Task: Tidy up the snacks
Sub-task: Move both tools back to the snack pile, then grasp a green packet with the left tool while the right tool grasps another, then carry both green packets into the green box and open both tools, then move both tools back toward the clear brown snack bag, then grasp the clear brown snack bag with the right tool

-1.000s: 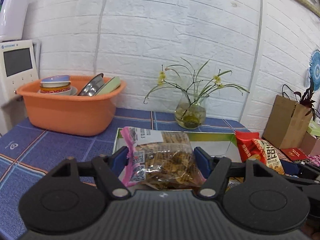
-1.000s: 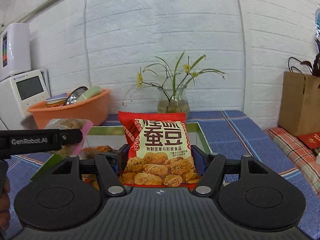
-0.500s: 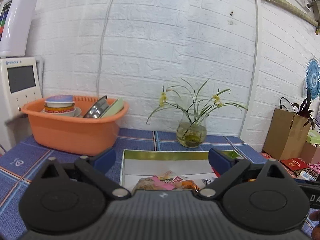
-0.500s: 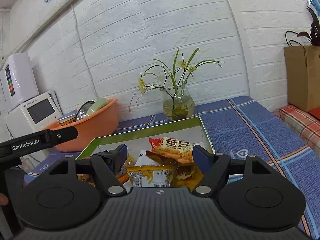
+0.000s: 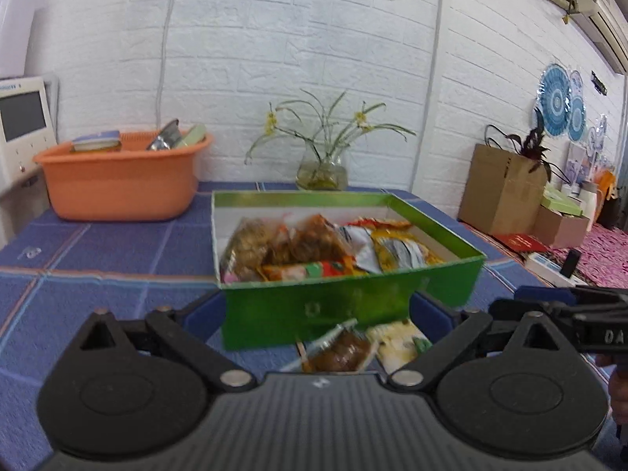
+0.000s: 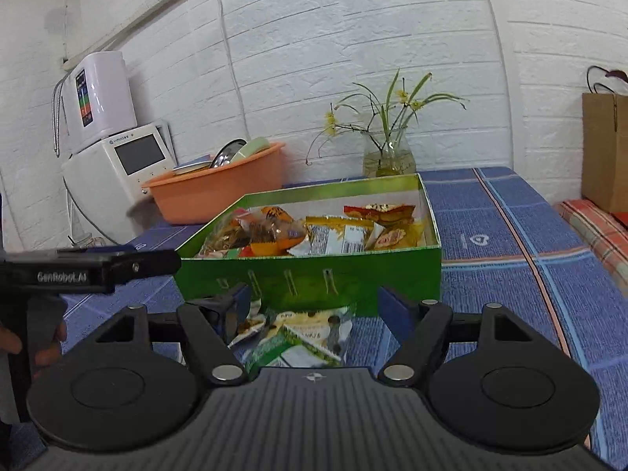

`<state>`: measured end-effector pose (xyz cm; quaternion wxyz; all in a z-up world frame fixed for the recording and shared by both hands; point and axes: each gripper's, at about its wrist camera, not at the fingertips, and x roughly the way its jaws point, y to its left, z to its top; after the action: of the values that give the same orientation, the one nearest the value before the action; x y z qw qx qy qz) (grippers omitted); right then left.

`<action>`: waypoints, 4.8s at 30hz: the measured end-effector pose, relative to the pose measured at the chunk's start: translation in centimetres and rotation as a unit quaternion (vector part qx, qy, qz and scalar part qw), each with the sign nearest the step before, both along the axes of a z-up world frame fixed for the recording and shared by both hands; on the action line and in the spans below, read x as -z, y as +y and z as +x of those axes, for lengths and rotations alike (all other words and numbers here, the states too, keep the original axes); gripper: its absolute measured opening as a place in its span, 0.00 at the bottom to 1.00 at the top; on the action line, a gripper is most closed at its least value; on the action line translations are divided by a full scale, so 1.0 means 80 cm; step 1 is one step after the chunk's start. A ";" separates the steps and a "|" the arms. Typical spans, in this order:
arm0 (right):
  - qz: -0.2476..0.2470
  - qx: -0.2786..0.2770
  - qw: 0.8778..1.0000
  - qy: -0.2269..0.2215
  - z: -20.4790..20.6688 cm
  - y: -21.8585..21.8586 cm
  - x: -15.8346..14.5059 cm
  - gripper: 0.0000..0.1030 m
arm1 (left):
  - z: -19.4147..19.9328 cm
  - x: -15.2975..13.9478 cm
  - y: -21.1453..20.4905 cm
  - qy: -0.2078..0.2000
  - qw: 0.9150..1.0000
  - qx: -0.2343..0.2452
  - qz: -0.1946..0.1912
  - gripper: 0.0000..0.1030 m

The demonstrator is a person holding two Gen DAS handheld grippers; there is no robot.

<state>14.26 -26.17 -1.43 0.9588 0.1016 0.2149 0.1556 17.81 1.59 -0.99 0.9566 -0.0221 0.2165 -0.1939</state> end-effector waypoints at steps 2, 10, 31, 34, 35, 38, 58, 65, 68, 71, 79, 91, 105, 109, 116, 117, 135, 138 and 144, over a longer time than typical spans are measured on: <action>0.040 0.012 0.998 0.038 0.006 -0.012 0.008 1.00 | -0.015 0.015 -0.020 0.005 0.999 0.034 0.022 0.95; 0.157 0.024 0.976 0.150 0.033 -0.024 0.043 1.00 | -0.018 0.045 -0.085 0.001 0.994 0.090 0.069 0.91; 0.096 -0.045 0.989 0.100 0.013 0.019 0.010 0.35 | -0.032 0.040 -0.076 0.055 0.990 0.128 0.027 0.44; 0.088 -0.059 0.992 0.075 0.004 0.027 -0.008 0.34 | -0.043 0.026 -0.063 0.034 0.992 0.117 0.019 0.43; 0.084 -0.064 0.992 0.067 0.002 0.031 -0.013 0.34 | -0.046 0.021 -0.059 0.029 0.993 0.115 0.016 0.43; 0.072 -0.080 0.993 0.045 -0.001 0.043 -0.027 0.33 | -0.051 0.007 -0.047 0.012 0.995 0.102 0.009 0.39; 0.026 -0.065 0.996 -0.063 0.118 0.073 -0.086 0.23 | 0.089 -0.055 -0.044 -0.047 0.997 0.059 0.001 0.27; 0.039 -0.027 0.997 -0.064 0.152 0.062 -0.050 0.22 | 0.133 -0.025 -0.069 -0.029 0.998 0.046 0.023 0.27; 0.046 -0.008 0.996 -0.070 0.159 0.055 -0.041 0.37 | 0.143 -0.011 -0.070 -0.018 0.999 0.039 0.030 0.39; 0.061 0.017 0.994 -0.085 0.152 0.041 -0.041 1.00 | 0.141 -0.010 -0.064 -0.023 0.999 0.032 0.034 0.46; 0.058 0.012 0.994 -0.096 0.106 0.026 -0.047 1.00 | 0.107 -0.022 -0.030 -0.044 0.999 0.004 0.010 0.55; 0.156 -0.037 0.987 -0.028 0.046 0.016 -0.007 1.00 | 0.009 0.011 0.032 -0.030 0.999 -0.012 -0.002 0.73; 0.183 -0.065 0.966 0.173 0.093 0.061 0.035 1.00 | 0.043 0.069 0.015 0.094 0.993 0.070 0.001 0.91; 0.192 -0.056 0.958 0.206 0.104 0.069 0.045 1.00 | 0.046 0.072 0.003 0.092 0.992 0.079 0.041 1.00; 0.123 -0.076 0.972 0.186 0.104 0.092 0.038 1.00 | 0.046 0.072 -0.008 0.089 0.988 0.110 0.057 0.94; 0.101 -0.086 0.975 0.179 0.102 0.097 0.036 1.00 | 0.044 0.072 -0.005 0.090 0.988 0.114 0.050 0.94; 0.087 -0.104 0.976 0.172 0.094 0.093 0.037 0.54 | 0.020 0.064 -0.001 0.093 0.987 0.125 0.028 0.42; 0.051 -0.116 0.982 0.137 0.082 0.102 0.028 0.53 | 0.016 0.061 0.000 0.092 0.987 0.127 0.026 0.41; 0.050 -0.128 0.986 0.094 0.058 0.099 0.011 0.50 | -0.002 0.047 0.003 0.067 0.989 0.127 0.020 0.41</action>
<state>18.90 -18.28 -2.35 0.9002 0.1353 0.3070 0.2778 17.66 1.86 -4.73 0.9077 0.0119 0.2852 -0.3075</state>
